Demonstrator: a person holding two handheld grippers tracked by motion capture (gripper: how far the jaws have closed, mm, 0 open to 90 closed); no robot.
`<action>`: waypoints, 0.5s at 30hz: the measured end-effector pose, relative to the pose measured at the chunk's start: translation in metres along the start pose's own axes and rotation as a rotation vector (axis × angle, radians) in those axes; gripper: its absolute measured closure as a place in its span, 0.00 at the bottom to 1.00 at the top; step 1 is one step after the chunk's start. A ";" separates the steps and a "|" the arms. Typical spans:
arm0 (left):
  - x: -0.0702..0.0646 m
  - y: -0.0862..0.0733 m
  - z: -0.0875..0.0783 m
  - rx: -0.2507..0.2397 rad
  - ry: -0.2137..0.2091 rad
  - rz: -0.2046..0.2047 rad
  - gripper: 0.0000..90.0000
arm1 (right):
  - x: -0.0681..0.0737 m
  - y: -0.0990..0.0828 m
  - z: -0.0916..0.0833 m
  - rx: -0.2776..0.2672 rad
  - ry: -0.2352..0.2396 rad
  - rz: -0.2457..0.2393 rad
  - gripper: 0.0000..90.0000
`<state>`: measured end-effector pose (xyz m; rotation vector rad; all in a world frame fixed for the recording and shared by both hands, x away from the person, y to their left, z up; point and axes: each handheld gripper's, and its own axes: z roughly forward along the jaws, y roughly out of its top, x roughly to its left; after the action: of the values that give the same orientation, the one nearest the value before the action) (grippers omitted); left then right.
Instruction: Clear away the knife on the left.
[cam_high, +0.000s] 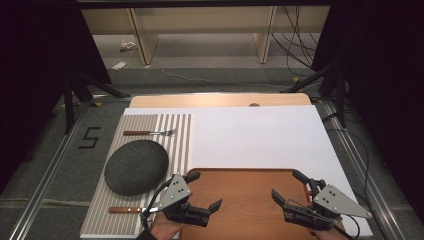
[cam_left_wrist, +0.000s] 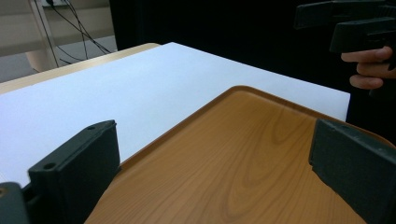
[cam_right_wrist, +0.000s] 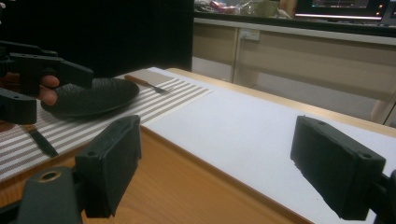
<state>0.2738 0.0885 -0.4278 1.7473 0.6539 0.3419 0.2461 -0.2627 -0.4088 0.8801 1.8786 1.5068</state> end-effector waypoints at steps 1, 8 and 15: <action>0.000 0.000 0.000 0.002 -0.001 -0.001 0.02 | 0.000 0.000 0.000 -0.002 0.002 0.000 0.19; 0.000 0.001 0.000 -0.001 0.000 0.003 0.02 | 0.001 0.000 0.000 0.004 0.000 -0.002 0.19; 0.000 0.001 0.000 0.001 -0.001 0.005 0.02 | 0.000 0.000 0.000 0.002 0.001 -0.001 0.19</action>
<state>0.2743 0.0884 -0.4265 1.7504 0.6486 0.3443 0.2461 -0.2625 -0.4088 0.8792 1.8814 1.5060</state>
